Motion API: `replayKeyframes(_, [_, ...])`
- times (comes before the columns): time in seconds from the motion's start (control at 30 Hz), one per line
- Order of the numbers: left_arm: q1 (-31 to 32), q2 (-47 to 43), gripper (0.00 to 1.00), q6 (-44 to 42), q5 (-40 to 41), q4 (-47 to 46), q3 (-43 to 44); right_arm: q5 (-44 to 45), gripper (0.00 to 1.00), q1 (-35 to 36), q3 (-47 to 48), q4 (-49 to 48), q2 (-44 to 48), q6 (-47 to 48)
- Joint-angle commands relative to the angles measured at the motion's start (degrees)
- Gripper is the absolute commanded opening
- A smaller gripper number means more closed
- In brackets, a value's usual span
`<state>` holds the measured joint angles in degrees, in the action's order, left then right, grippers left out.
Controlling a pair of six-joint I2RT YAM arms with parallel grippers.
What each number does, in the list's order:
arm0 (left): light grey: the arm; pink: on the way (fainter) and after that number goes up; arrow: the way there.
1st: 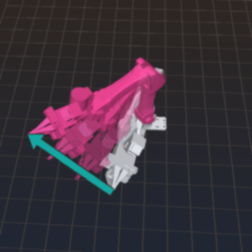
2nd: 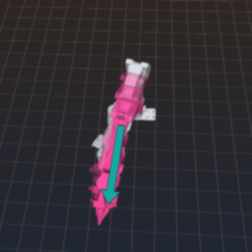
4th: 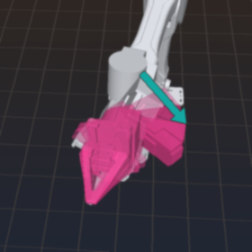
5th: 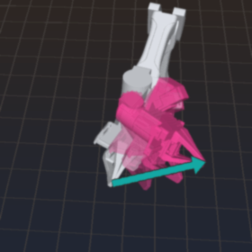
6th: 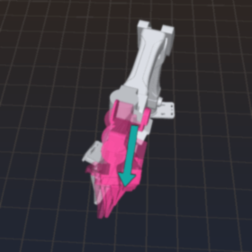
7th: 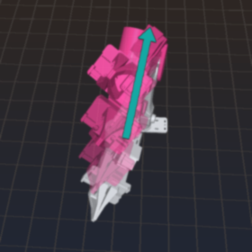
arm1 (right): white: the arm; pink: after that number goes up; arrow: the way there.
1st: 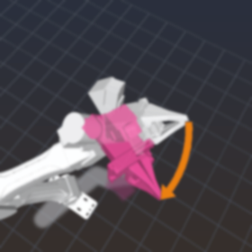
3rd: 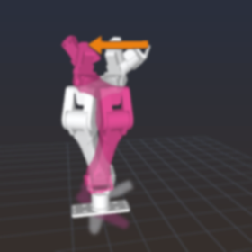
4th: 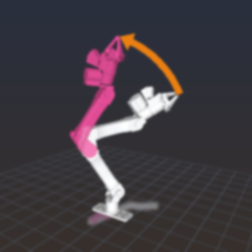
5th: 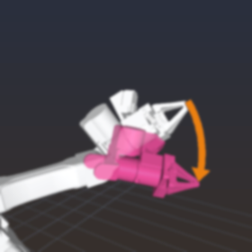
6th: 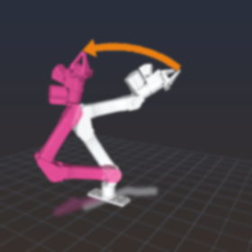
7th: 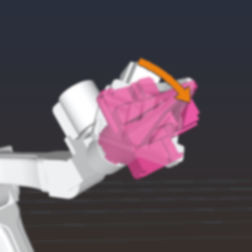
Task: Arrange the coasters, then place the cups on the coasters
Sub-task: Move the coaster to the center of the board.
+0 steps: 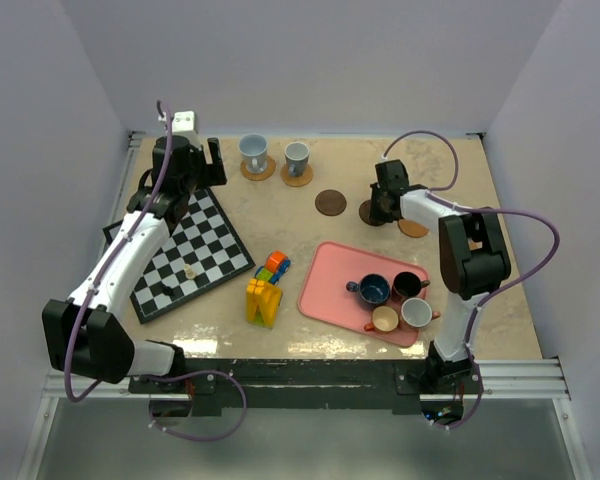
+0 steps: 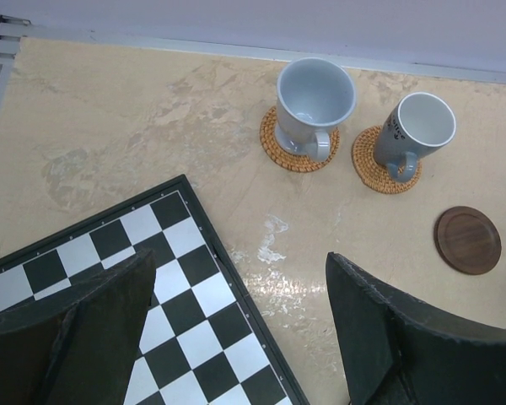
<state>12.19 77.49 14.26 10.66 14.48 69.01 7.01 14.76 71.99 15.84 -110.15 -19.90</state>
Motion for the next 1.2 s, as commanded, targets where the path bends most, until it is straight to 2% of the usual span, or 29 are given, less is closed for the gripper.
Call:
replayKeyframes(0.0, [0.30,-2.70,0.86,0.42,-0.46,-1.82,-0.81,1.78,0.19,0.62,-1.23,2.62,2.30,-1.81])
replayKeyframes(0.63, [0.30,-2.61,0.86,0.42,-0.29,-1.91,-0.81,2.57,0.19,1.32,-0.36,3.32,2.13,-3.48])
replayKeyframes(1.17, [0.30,-2.08,0.86,-0.20,0.33,-1.56,0.51,1.26,0.26,1.32,11.42,6.31,-1.12,-3.22])
